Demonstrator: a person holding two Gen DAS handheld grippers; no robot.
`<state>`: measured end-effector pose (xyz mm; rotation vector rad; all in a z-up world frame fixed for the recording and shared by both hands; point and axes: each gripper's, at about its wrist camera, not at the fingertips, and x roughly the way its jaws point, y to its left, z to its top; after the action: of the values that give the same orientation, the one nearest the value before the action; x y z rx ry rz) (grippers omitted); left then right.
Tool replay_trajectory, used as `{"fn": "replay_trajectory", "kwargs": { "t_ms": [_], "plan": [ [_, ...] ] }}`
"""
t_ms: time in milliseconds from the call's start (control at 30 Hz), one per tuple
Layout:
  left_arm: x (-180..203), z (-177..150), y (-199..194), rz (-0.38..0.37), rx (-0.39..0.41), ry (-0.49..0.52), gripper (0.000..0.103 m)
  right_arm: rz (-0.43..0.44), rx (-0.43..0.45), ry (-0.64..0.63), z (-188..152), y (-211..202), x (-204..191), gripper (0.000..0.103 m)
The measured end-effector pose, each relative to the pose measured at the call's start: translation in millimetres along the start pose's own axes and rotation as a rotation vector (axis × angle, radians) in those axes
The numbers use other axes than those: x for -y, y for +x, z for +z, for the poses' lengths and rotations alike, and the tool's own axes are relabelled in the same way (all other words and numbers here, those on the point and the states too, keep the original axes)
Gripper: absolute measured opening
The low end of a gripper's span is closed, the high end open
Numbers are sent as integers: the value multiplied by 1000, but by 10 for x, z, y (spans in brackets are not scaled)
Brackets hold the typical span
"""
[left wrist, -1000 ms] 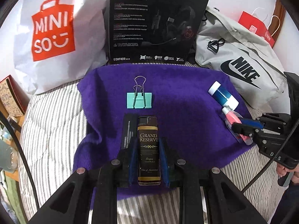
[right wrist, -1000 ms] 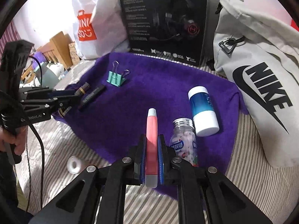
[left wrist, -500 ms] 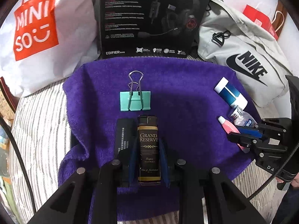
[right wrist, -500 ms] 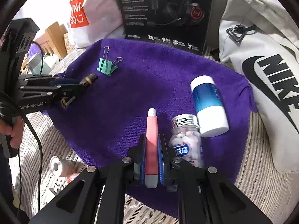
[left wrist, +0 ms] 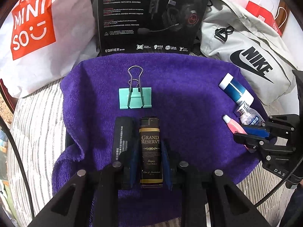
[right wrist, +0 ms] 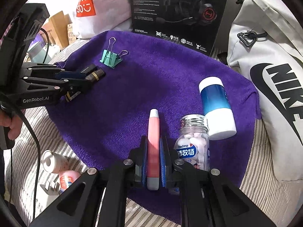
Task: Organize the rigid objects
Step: 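Carry the bottle and pink tube onto the purple towel and open both tools, then move the left tool to the white tape roll while the right tool approaches the white USB light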
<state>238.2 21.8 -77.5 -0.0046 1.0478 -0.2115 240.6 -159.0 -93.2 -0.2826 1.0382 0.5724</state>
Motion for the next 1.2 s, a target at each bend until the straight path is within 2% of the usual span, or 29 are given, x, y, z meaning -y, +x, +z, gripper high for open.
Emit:
{"fn": "replay_trajectory", "kwargs": {
  "t_ms": [67, 200, 300, 400, 467, 600, 767, 1067, 1200],
  "plan": [
    [0, -5, -2, -1, -5, -8, 27, 6, -2, -2, -10, -6, 6, 15],
    [28, -31, -46, 11, -9, -7, 27, 6, 1, 16, -45, -69, 15, 31],
    [51, -40, -120, 18, -2, -10, 27, -3, 19, 39, -89, -175, 31, 36],
    [87, -62, -267, 25, 26, -11, 38, -6, 39, 58, -140, -303, 30, 38],
    [126, -79, -359, 40, 47, 0, 49, -15, 45, 59, -178, -379, 23, 39],
    [234, -169, -576, 72, 73, 39, 52, -27, 62, 74, -291, -558, -6, 42],
    [338, -310, -774, 76, 85, 42, 64, -37, 90, 100, -467, -767, -46, 47],
    [503, -763, -851, 56, 60, 12, 64, -37, 102, 147, -840, -1020, -91, 54],
    [608, -901, -786, 20, 48, 11, 64, -34, 103, 179, -1022, -1094, -100, 59]
  ]
}}
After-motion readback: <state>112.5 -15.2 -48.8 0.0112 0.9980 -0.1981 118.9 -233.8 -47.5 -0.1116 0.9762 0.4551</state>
